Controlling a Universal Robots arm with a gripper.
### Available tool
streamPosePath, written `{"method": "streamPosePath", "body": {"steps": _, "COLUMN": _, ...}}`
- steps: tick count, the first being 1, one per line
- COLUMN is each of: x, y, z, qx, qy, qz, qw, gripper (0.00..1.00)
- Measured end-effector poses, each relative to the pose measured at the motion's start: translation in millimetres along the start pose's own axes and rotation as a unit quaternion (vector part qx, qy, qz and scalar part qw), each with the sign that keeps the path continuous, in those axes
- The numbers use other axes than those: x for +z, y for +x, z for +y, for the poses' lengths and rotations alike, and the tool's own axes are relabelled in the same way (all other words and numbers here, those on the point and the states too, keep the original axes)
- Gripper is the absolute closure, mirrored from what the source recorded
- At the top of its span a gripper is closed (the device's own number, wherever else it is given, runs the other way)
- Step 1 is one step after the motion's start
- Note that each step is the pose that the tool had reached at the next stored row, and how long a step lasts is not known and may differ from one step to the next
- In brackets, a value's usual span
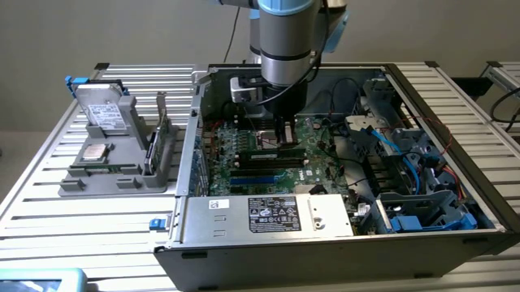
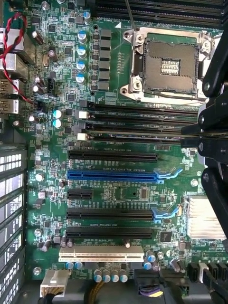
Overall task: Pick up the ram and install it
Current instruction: 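Insert the ram into the slot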
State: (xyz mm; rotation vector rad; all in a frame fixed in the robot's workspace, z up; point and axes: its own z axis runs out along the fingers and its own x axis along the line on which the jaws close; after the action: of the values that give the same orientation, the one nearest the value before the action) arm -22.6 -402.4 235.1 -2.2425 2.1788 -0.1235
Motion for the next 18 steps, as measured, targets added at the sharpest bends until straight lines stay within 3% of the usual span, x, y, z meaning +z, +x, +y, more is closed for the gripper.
{"method": "streamPosePath", "body": {"steps": 18, "x": 4.4, "y": 1.8, "z": 1.2, "qx": 0.002, "qy": -0.0002, "qz": 0.0001, "qw": 1.0000, "gripper": 0.87}}
